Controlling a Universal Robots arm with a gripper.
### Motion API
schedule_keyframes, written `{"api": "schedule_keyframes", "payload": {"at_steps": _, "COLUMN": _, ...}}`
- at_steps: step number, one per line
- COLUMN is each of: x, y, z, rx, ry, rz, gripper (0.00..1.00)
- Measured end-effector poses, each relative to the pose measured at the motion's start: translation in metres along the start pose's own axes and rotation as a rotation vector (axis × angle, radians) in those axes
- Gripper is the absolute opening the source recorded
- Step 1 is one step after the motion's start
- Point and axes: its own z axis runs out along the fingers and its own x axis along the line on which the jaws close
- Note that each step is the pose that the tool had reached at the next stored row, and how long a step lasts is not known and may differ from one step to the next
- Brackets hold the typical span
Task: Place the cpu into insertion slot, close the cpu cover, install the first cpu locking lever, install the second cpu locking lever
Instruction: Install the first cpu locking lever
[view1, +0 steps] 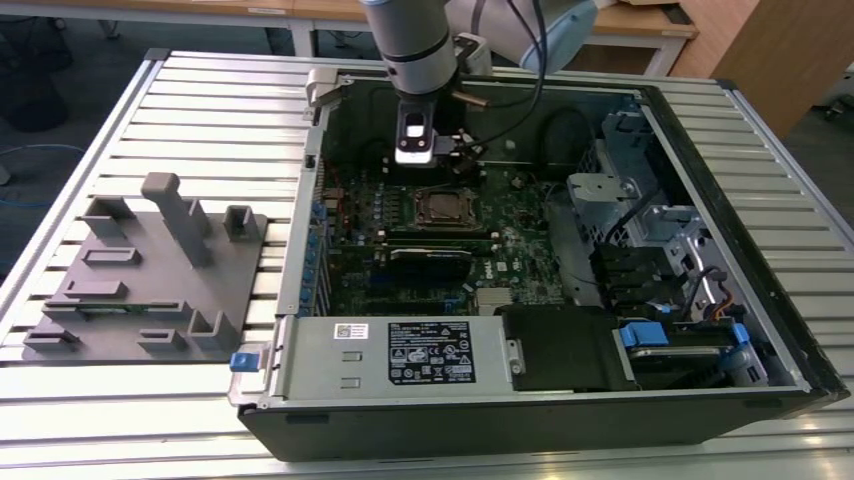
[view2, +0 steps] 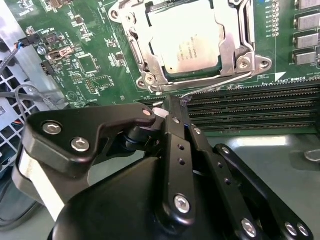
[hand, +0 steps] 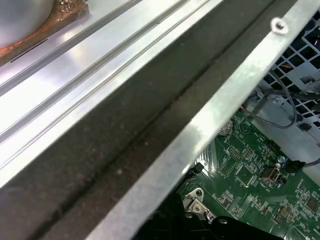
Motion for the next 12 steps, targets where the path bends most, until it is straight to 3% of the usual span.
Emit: {"api": "schedule_keyframes", "payload": {"at_steps": 12, "x": 0.0014, "y": -0.0023, "z": 0.0071, "rx": 0.01, "ry": -0.0101, "rz": -0.005, "gripper": 0.1}}
